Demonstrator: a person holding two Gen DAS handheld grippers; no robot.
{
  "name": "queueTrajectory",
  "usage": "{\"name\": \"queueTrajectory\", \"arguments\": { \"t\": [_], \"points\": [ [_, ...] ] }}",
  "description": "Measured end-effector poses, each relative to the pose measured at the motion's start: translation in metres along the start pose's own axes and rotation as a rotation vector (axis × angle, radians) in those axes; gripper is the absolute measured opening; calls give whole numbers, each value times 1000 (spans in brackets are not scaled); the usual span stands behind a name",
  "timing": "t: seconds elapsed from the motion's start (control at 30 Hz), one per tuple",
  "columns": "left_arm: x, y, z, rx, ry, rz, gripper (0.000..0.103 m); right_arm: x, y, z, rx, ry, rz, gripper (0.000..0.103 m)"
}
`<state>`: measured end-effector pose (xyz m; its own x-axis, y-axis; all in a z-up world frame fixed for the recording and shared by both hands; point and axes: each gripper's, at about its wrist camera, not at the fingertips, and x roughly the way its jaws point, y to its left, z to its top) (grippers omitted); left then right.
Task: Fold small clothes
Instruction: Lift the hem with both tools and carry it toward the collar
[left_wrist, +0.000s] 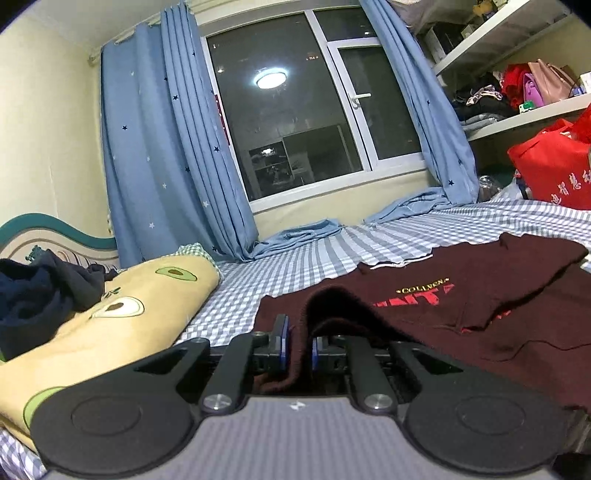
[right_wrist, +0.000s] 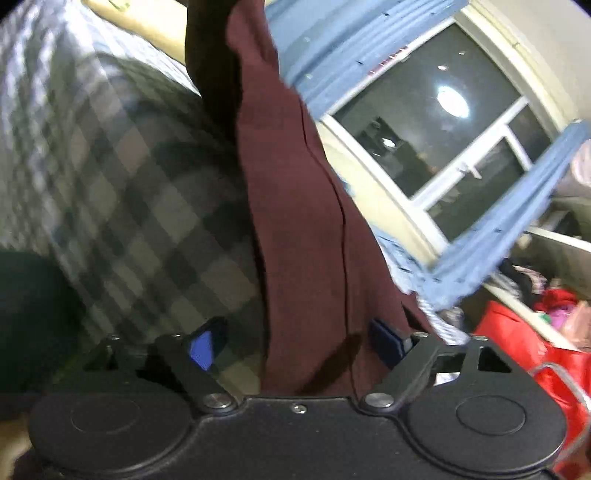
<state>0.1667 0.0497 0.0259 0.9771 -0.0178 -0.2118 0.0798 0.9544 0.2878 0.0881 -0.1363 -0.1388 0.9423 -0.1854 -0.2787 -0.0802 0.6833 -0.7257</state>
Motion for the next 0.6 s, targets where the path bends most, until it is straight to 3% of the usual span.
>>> {"name": "queueTrajectory", "arguments": {
  "t": [0.13, 0.3, 0.43, 0.5, 0.6],
  "points": [
    [-3, 4, 4, -6, 16, -9, 11, -1, -21, -12, 63, 15, -19, 65],
    [-11, 2, -4, -21, 44, -7, 11, -19, -40, -24, 64, -33, -49, 41],
    [-16, 1, -10, -43, 67, -6, 11, -22, -39, -31, 26, -37, -55, 43],
    [-19, 1, -12, -39, 72, -4, 10, -22, -33, -34, -10, -32, -63, 56],
    [-22, 0, -13, -29, 77, 2, 9, -17, -31, -39, -22, -2, -32, 61]
  ]
}}
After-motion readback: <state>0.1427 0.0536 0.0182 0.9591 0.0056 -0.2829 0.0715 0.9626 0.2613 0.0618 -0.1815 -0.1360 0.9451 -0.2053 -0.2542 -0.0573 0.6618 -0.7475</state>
